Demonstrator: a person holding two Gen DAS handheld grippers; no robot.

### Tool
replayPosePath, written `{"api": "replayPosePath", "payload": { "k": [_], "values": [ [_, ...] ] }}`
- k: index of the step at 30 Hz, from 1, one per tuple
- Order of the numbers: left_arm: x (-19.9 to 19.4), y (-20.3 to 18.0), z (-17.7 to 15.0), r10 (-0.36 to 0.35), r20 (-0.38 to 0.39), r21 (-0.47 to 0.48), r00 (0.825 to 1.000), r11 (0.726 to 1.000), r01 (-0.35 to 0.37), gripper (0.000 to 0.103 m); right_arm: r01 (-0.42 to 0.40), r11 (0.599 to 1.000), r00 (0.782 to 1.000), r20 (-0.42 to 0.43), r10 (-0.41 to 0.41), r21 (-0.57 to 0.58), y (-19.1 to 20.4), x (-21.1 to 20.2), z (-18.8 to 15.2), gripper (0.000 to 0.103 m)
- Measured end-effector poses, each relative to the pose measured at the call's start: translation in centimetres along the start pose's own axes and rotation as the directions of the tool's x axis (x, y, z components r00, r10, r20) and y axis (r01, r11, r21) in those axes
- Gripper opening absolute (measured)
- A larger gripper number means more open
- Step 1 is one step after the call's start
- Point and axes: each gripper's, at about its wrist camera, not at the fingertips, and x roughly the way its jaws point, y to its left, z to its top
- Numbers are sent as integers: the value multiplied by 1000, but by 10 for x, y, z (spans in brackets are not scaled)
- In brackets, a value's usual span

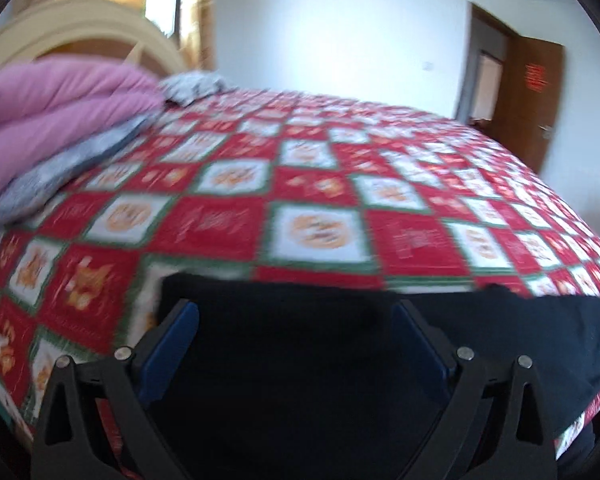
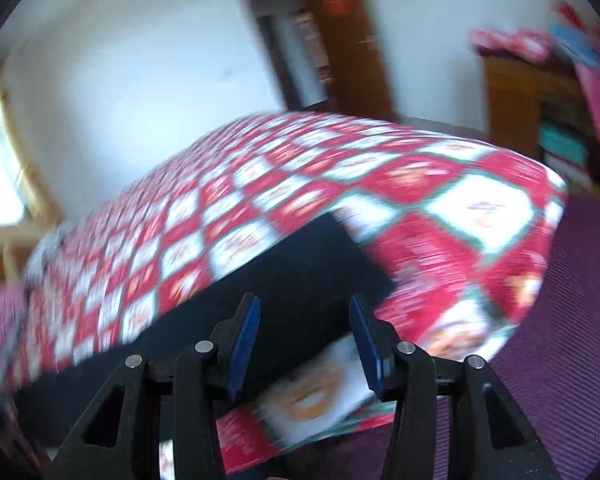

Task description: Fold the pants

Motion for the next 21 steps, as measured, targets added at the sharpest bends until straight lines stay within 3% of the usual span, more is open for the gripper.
{"api": "replayPosePath", "payload": {
  "k": [5,10,21],
  "values": [
    [5,27,-17,66,-43,18,997,998,-65,99,-6,994,1000,15,4,105,-34,-2,14,49],
    [7,45,-32,8,-1,-78,1000,997,-8,103,-3,995,1000,1,3,104,-37,11,10,49],
    [7,48,-39,-34,99,-45,995,998,38,103,-65,997,997,48,62,49,-31,31,8,49]
  ]
}}
